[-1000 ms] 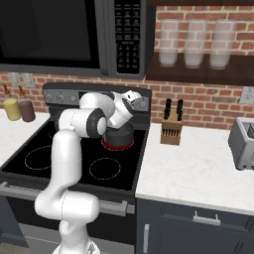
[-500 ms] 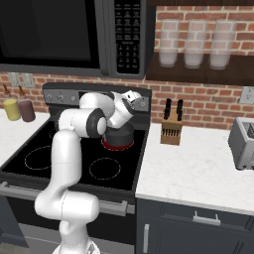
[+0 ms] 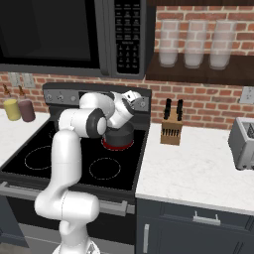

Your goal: Turn off the rear right burner of the stove.

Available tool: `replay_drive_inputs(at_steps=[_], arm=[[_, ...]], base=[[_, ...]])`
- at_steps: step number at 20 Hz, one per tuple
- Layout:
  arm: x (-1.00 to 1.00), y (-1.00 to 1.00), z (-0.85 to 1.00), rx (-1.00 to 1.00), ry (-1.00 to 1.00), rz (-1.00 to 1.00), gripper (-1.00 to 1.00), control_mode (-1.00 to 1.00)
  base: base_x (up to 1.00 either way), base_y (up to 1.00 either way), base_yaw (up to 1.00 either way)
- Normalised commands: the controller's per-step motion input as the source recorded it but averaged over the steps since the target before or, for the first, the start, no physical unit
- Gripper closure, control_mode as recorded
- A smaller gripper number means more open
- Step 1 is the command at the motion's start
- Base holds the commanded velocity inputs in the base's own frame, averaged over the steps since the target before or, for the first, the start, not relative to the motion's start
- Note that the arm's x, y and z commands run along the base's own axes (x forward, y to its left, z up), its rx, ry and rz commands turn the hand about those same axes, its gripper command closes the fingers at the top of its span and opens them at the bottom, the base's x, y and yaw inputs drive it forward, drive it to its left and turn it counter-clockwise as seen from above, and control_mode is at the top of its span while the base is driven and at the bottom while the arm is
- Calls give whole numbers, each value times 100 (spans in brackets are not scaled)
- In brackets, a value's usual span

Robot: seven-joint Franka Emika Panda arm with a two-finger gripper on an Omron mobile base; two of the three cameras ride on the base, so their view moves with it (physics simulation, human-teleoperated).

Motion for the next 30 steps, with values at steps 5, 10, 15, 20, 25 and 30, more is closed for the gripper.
replay_drive_inputs(at_steps=[5, 10, 15, 20, 25, 30], arm=[[0, 0, 0, 0, 0, 0, 100, -100], [0, 0, -1, 0, 0, 0, 100, -100], [10, 0, 0, 0, 0, 0, 100, -100], [24, 0, 0, 0, -1, 0, 100, -100], [23, 0, 0, 2, 0, 0, 100, -100], [27, 0, 0, 7, 0, -1, 100, -100]], base=[[0, 0, 0], [0, 0, 0], [0, 0, 0], [0, 0, 0], [0, 0, 0], [0, 0, 0]])
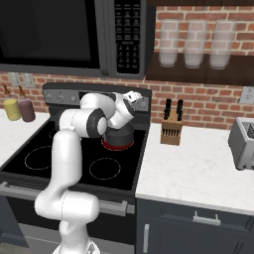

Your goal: Turn off the rear right burner of the stove.

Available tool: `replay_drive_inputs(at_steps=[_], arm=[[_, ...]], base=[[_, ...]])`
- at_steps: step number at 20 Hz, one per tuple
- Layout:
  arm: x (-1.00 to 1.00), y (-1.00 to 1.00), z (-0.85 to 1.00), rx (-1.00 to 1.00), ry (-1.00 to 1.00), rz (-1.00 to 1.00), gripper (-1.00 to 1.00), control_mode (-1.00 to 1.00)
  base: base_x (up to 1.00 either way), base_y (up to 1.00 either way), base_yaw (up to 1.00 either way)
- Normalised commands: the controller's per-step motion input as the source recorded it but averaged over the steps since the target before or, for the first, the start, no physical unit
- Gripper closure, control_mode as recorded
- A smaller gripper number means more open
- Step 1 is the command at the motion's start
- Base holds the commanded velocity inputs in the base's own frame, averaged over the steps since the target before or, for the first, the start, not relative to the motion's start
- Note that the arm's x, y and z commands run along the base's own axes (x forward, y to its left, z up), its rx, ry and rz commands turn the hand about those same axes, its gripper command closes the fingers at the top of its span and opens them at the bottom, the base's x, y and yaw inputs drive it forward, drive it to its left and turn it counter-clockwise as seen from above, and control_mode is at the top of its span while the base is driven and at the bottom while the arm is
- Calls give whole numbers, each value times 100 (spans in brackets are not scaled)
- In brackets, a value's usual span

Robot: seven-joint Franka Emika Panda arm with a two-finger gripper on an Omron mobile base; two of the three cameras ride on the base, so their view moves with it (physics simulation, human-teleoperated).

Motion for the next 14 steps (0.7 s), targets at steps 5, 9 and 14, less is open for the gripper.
replay_drive_inputs(at_steps=[5, 9, 14], arm=[[11, 0, 0, 17, 0, 0, 100, -100], [10, 0, 0, 15, 0, -3, 100, -100], [10, 0, 0, 20, 0, -3, 100, -100]], base=[[0, 0, 0], [0, 0, 0], [0, 0, 0]])
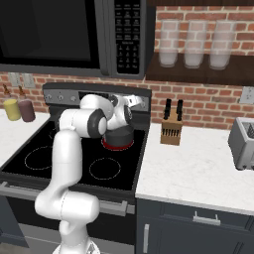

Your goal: Turn off the rear right burner of the stove.

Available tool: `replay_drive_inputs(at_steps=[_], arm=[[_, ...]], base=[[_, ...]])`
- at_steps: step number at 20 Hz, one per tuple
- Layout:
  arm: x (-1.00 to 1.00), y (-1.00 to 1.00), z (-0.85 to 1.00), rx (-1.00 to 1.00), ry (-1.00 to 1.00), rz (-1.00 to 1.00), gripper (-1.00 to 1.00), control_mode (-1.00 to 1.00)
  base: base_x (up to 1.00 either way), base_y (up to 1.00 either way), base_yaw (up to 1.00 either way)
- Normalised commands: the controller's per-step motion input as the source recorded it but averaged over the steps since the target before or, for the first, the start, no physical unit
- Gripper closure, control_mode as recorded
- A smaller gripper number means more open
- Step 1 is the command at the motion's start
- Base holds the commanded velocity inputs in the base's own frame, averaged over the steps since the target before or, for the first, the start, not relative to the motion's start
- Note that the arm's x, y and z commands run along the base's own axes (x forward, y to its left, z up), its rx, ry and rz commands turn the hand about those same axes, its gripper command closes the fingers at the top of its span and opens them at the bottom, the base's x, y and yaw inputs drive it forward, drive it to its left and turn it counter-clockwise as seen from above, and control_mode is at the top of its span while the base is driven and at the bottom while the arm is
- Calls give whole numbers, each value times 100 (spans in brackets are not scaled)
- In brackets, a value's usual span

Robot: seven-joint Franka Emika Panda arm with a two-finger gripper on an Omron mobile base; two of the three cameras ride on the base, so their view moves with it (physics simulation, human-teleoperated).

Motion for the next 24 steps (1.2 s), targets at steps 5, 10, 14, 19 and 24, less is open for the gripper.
replay_drive_inputs(at_steps=[5, 10, 14, 19, 24], arm=[[12, 0, 0, 25, 0, 0, 100, -100], [8, 0, 0, 27, 0, 0, 100, -100], [5, 0, 0, 28, 0, 0, 100, -100], [3, 0, 0, 29, 0, 0, 100, -100], [5, 0, 0, 26, 1, 0, 100, -100]], base=[[0, 0, 0], [0, 0, 0], [0, 0, 0], [0, 0, 0], [0, 0, 0]])
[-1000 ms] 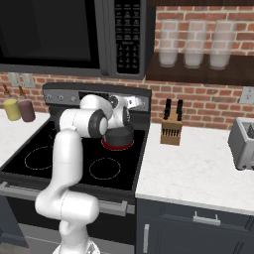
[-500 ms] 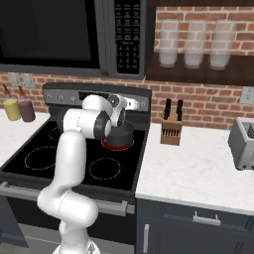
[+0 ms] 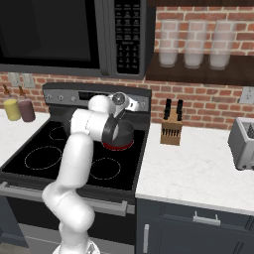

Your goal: Turn off the rear right burner of the stove.

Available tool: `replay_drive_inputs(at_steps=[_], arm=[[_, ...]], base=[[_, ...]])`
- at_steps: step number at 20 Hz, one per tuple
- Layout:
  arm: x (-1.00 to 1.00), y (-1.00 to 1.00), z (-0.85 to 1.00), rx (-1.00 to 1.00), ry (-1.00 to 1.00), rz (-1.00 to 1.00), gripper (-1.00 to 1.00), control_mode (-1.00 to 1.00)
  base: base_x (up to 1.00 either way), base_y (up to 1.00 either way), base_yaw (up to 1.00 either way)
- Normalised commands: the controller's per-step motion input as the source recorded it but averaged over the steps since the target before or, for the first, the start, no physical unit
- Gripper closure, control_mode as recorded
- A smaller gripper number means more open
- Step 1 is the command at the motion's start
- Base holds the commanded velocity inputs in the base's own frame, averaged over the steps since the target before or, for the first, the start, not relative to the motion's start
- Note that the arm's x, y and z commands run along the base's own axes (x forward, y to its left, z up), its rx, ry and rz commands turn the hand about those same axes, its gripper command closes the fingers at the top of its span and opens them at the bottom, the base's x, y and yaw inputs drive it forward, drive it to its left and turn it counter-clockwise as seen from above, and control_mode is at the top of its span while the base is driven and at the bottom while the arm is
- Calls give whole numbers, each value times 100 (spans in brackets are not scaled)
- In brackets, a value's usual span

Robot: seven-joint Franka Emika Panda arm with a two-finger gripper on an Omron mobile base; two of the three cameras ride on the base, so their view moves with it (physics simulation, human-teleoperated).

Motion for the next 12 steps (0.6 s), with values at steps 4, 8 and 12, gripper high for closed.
replay_drive_inputs(at_steps=[4, 8, 12], arm=[[6, 0, -1, 24, 8, 0, 100, -100], [5, 0, -8, 22, 9, 0, 100, -100], [4, 0, -17, 18, 7, 0, 100, -100]], base=[[0, 0, 0], [0, 0, 0], [0, 0, 0]])
